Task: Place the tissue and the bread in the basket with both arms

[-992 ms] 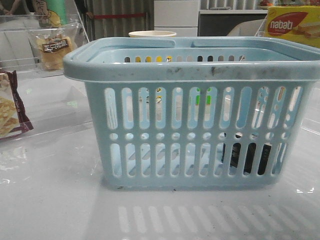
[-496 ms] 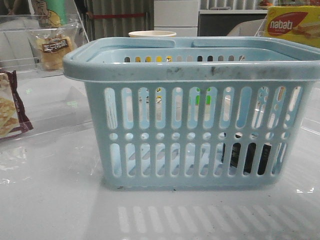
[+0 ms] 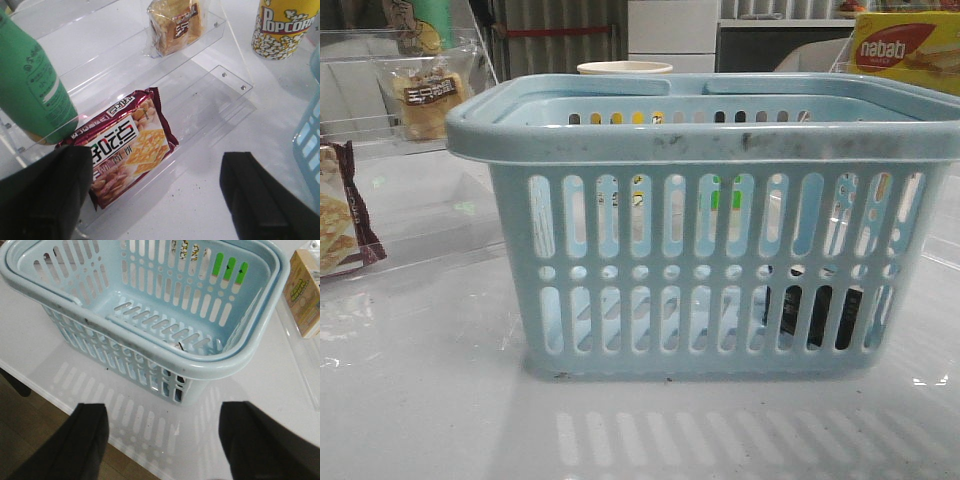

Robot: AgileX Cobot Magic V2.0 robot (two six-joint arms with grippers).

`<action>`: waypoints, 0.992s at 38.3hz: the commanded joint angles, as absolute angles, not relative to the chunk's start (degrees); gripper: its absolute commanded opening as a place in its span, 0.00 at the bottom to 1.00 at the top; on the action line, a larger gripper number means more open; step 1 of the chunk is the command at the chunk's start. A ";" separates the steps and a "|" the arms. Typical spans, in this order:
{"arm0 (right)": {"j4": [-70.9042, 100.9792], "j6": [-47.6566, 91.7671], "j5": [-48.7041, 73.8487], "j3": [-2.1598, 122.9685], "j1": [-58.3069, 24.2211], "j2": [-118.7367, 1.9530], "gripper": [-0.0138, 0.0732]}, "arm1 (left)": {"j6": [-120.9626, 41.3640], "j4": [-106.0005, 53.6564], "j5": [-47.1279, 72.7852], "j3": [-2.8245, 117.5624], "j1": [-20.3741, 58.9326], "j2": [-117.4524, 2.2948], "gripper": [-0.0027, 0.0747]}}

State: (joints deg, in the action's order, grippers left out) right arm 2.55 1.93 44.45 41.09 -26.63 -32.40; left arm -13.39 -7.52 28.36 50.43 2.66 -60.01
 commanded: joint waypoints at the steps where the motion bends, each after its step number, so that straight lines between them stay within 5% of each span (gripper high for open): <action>1: 1.92 2.52 40.42 42.44 -26.65 -32.43 0.81 | -13.67 -8.24 23.14 57.06 2.75 -66.41 0.79; 18: 1.92 2.52 40.42 42.44 -26.65 -32.43 0.81 | -13.67 -15.48 19.43 84.53 2.75 -97.25 0.79; 31: 1.92 2.52 40.36 42.44 -26.65 -32.43 0.81 | -13.67 -17.88 17.25 95.16 2.75 -108.32 0.78; 38: 1.92 2.52 40.37 42.44 -26.65 -32.43 0.81 | -13.67 -18.01 19.04 95.16 2.75 -108.44 0.46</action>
State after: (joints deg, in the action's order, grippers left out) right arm 2.55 1.93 44.49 41.09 -26.63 -32.40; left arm -13.65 -16.96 21.82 93.00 2.66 -111.57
